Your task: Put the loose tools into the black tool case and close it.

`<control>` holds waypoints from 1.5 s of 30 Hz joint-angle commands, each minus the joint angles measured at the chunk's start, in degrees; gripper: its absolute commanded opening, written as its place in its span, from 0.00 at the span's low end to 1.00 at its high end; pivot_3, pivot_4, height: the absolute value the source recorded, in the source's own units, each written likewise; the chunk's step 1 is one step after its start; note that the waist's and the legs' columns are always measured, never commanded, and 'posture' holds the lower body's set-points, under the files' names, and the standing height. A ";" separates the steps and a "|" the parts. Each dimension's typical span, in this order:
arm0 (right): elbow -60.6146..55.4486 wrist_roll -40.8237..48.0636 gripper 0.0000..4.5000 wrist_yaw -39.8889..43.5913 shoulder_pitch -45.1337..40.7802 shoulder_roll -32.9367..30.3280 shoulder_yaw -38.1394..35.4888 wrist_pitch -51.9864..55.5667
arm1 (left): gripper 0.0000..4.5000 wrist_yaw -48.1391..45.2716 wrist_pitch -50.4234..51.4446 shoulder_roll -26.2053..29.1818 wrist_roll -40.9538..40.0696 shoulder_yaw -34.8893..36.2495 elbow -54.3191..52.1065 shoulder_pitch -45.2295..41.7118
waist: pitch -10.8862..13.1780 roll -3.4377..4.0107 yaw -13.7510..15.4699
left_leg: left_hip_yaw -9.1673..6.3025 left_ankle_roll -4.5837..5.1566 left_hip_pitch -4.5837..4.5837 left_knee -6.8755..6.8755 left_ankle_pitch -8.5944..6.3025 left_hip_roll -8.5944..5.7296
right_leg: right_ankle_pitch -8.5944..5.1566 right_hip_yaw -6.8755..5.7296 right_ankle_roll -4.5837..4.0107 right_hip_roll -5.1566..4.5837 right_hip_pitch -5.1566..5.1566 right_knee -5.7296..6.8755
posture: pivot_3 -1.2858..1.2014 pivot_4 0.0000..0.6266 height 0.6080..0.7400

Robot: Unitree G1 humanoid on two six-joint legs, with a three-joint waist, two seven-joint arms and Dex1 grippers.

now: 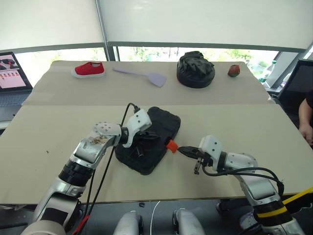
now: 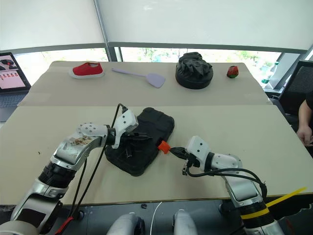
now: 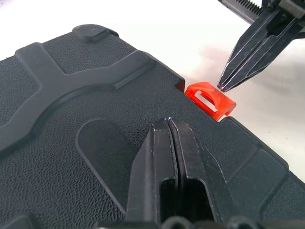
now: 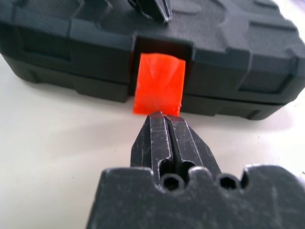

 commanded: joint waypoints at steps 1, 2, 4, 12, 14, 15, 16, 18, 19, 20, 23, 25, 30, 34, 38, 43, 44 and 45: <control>-0.25 -0.47 0.00 0.45 -0.70 -0.72 -0.58 -0.08 | 0.02 0.17 3.90 0.97 1.71 -2.47 2.06 3.33 | 0.00 0.00 -0.01 | 0.00 0.00 0.00 -0.01 0.00 0.00 | 0.00 0.00 0.00 0.00 0.00 0.00 | 0.52 0.24 1.00; -0.38 -0.50 0.00 0.53 -0.32 -1.17 -0.74 0.87 | 0.02 0.46 4.27 0.92 1.50 -2.09 1.74 3.63 | 0.00 0.00 -0.01 | 0.00 0.00 0.00 -0.01 0.00 0.00 | 0.00 0.01 0.00 0.00 -0.01 0.00 | 0.52 0.24 1.00; 0.00 -1.07 0.00 1.17 0.07 -1.76 -0.38 0.13 | 0.02 0.71 4.52 0.90 1.36 -1.70 1.49 3.96 | 0.00 0.00 -0.01 | 0.01 0.00 0.00 -0.01 0.00 0.00 | 0.00 0.02 0.00 -0.01 -0.01 0.00 | 0.52 0.24 1.00; 1.61 -2.23 0.00 2.24 -4.15 -0.94 1.19 0.34 | 0.02 0.71 4.76 0.82 1.44 -1.64 1.48 4.00 | -0.01 0.02 -0.18 | 0.01 0.00 0.02 -0.02 0.00 0.00 | 0.00 0.03 -0.01 0.01 -0.01 0.01 | 0.52 0.24 1.00; 1.65 -2.25 0.00 2.69 -5.54 -0.83 1.56 0.94 | 0.02 0.71 4.82 0.69 1.50 -1.78 1.55 3.88 | -0.01 0.02 -0.18 | 0.01 0.00 0.02 -0.02 0.00 0.00 | 0.00 0.03 0.00 0.01 -0.01 0.01 | 0.52 0.24 1.00; 1.48 -2.13 0.00 2.89 -6.39 -0.74 1.69 1.63 | 0.02 0.76 4.87 0.61 1.52 -1.84 1.58 3.84 | -0.01 0.02 -0.18 | 0.01 0.00 0.02 -0.02 0.00 0.00 | 0.00 0.02 0.00 0.01 -0.01 0.00 | 0.52 0.24 1.00; 1.35 -2.11 0.00 3.18 -7.05 -0.72 1.85 2.04 | 0.02 0.81 4.93 0.54 1.53 -1.88 1.59 3.80 | -0.01 0.02 -0.18 | 0.01 0.00 0.02 -0.03 0.00 0.00 | -0.01 0.02 -0.01 0.01 -0.01 0.00 | 0.52 0.24 1.00; 1.17 -2.10 0.00 3.57 -8.17 -0.42 2.25 2.85 | 0.02 0.95 4.99 0.41 1.51 -1.90 1.61 3.88 | -0.01 0.02 -0.22 | 0.02 0.00 0.02 -0.02 0.00 0.00 | 0.00 0.03 -0.01 0.00 -0.02 0.01 | 0.52 0.24 1.00; 1.17 -2.13 0.00 3.87 -8.68 -0.15 2.60 3.06 | 0.02 1.04 5.01 0.35 1.49 -1.86 1.61 4.02 | -0.01 0.02 -0.23 | 0.02 0.00 0.02 -0.02 0.00 0.00 | 0.00 0.03 -0.01 0.01 -0.02 0.01 | 0.52 0.24 1.00; 1.28 -2.29 0.00 3.93 -9.16 0.25 3.00 3.26 | 0.02 1.10 5.00 0.35 1.49 -1.85 1.58 4.21 | -0.01 0.02 -0.28 | 0.01 0.00 0.02 -0.02 0.00 0.01 | 0.00 0.03 -0.01 0.01 -0.01 0.01 | 0.52 0.24 1.00; 2.07 -3.03 0.00 4.36 -9.86 0.93 4.11 3.27 | 0.02 1.16 5.05 0.42 1.47 -1.80 1.39 4.58 | -0.02 0.03 -0.51 | 0.01 0.00 0.02 -0.02 0.00 0.01 | 0.00 0.03 -0.01 0.01 -0.02 0.02 | 0.52 0.24 1.00; 2.47 -3.44 0.00 4.75 -9.92 1.04 4.44 3.56 | 0.02 1.18 5.32 0.52 1.35 -1.72 1.04 4.76 | -0.02 0.03 -0.54 | 0.02 0.00 0.02 -0.03 0.00 0.02 | 0.00 0.03 -0.02 0.02 -0.04 0.03 | 0.52 0.24 1.00; 1.66 -2.77 0.00 4.89 -8.73 -0.07 2.57 4.22 | 0.02 1.62 5.50 0.43 1.23 -1.36 1.08 4.77 | -0.01 0.03 -0.52 | 0.02 0.00 0.02 -0.04 0.00 0.02 | 0.00 0.05 -0.02 0.03 -0.05 0.03 | 0.52 0.24 1.00; -1.37 0.00 0.00 6.57 -5.95 -2.55 -0.53 4.16 | 0.02 1.77 5.49 0.42 1.10 -1.31 1.18 4.71 | -0.01 0.03 -0.46 | 0.02 0.00 0.02 -0.05 0.00 0.02 | 0.00 0.04 -0.02 0.02 -0.05 0.02 | 0.52 0.24 1.00; -3.90 2.10 0.00 6.73 -5.05 -3.11 -1.96 5.16 | 0.02 1.55 5.24 0.60 1.05 -1.28 1.71 4.52 | -0.02 0.03 -0.45 | 0.02 0.00 0.02 -0.05 0.00 0.01 | 0.00 0.04 -0.01 -0.01 -0.03 0.01 | 0.52 0.24 1.00; -0.53 -0.95 0.00 4.58 -6.82 -0.27 1.43 3.63 | 0.02 0.98 4.62 0.71 1.46 -1.70 2.76 4.00 | -0.02 0.03 -0.46 | 0.02 0.00 0.06 -0.05 0.00 0.02 | -0.01 0.04 -0.01 0.01 -0.01 0.02 | 0.52 0.24 1.00; 0.63 -1.50 0.00 4.17 -7.39 0.65 2.10 3.33 | 0.02 0.96 4.63 0.68 1.50 -1.65 2.85 3.85 | -0.02 0.03 -0.46 | 0.03 0.00 0.06 -0.05 0.00 0.01 | -0.01 0.05 -0.01 0.00 -0.02 0.02 | 0.52 0.24 1.00; 1.43 -1.86 0.00 4.23 -7.77 1.16 2.66 3.13 | 0.02 0.93 4.47 0.78 1.71 -1.73 2.90 3.75 | -0.02 0.03 -0.46 | 0.03 0.00 0.06 -0.05 0.00 0.01 | -0.01 0.05 -0.01 0.01 -0.02 0.02 | 0.52 0.24 1.00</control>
